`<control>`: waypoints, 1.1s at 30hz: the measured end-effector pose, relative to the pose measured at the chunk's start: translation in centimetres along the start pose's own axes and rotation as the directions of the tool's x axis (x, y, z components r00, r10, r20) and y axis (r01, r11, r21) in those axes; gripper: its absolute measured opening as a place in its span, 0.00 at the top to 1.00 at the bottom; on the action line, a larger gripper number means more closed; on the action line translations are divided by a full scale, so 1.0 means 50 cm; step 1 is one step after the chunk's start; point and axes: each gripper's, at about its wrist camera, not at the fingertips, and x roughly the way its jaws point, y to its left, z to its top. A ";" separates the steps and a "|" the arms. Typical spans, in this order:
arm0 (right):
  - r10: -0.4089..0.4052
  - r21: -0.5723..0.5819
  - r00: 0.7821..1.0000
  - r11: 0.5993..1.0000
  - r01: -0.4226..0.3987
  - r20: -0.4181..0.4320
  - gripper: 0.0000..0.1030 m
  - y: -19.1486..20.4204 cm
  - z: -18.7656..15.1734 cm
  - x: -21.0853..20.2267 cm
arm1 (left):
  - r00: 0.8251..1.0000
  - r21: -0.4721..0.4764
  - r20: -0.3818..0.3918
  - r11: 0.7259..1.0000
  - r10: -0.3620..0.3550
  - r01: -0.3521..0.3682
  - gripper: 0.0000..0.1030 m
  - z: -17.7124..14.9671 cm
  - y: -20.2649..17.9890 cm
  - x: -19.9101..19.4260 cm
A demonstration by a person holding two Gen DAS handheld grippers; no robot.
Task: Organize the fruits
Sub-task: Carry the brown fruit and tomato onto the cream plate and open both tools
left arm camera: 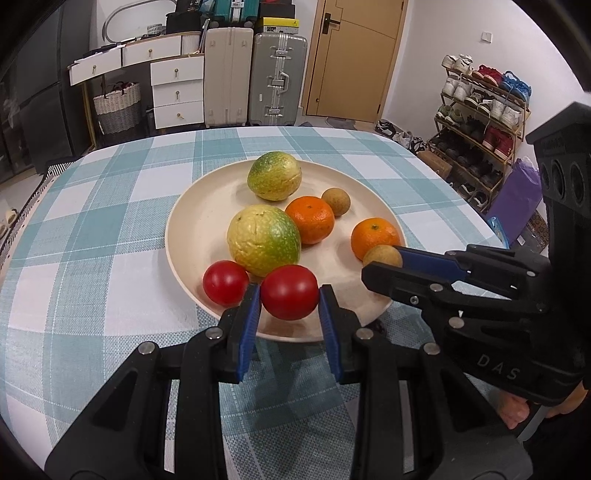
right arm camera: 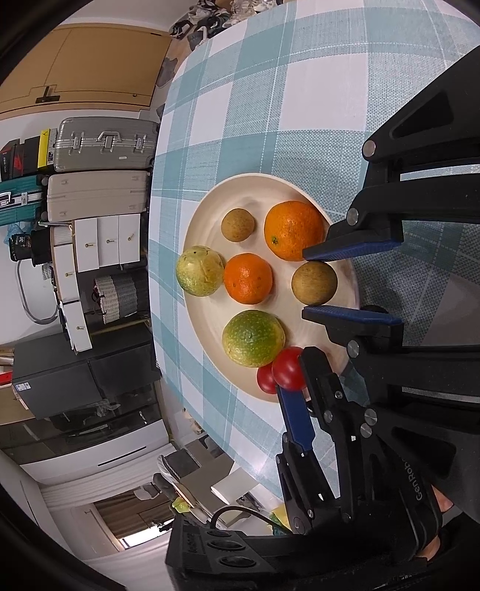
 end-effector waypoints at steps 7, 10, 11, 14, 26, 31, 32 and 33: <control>-0.003 -0.001 1.000 1.000 0.003 0.000 0.76 -0.001 0.001 0.005 | 1.000 -0.003 -0.003 1.000 0.003 -0.003 0.72 0.006 0.004 0.012; -0.004 0.000 1.000 1.000 0.004 0.001 0.76 -0.001 0.002 0.006 | 1.000 -0.003 -0.003 1.000 0.004 -0.004 0.72 0.006 0.004 0.013; -0.004 0.001 1.000 1.000 0.004 0.002 0.76 -0.001 0.002 0.006 | 1.000 -0.002 -0.002 1.000 0.005 -0.005 0.72 0.006 0.004 0.013; -0.004 -0.002 1.000 1.000 0.004 0.003 0.76 -0.002 0.002 0.005 | 1.000 -0.001 -0.002 1.000 0.006 -0.006 0.72 0.007 0.005 0.016; -0.036 -0.011 0.999 0.999 0.036 0.013 0.73 -0.004 -0.010 -0.023 | 1.000 -0.009 0.004 1.000 0.015 -0.015 0.71 0.007 0.009 0.005; -0.052 -0.001 0.998 0.999 0.053 0.026 0.59 -0.011 -0.019 -0.043 | 0.999 -0.016 0.031 0.999 0.032 -0.032 0.50 0.002 0.018 -0.029; -0.061 0.002 0.998 0.998 0.060 0.033 0.52 -0.013 -0.021 -0.048 | 0.999 -0.018 0.041 0.999 0.035 -0.035 0.41 0.000 0.021 -0.038; -0.068 0.004 0.997 0.998 0.068 0.039 0.49 -0.014 -0.023 -0.052 | 0.998 -0.022 0.050 0.999 0.040 -0.039 0.37 -0.001 0.023 -0.048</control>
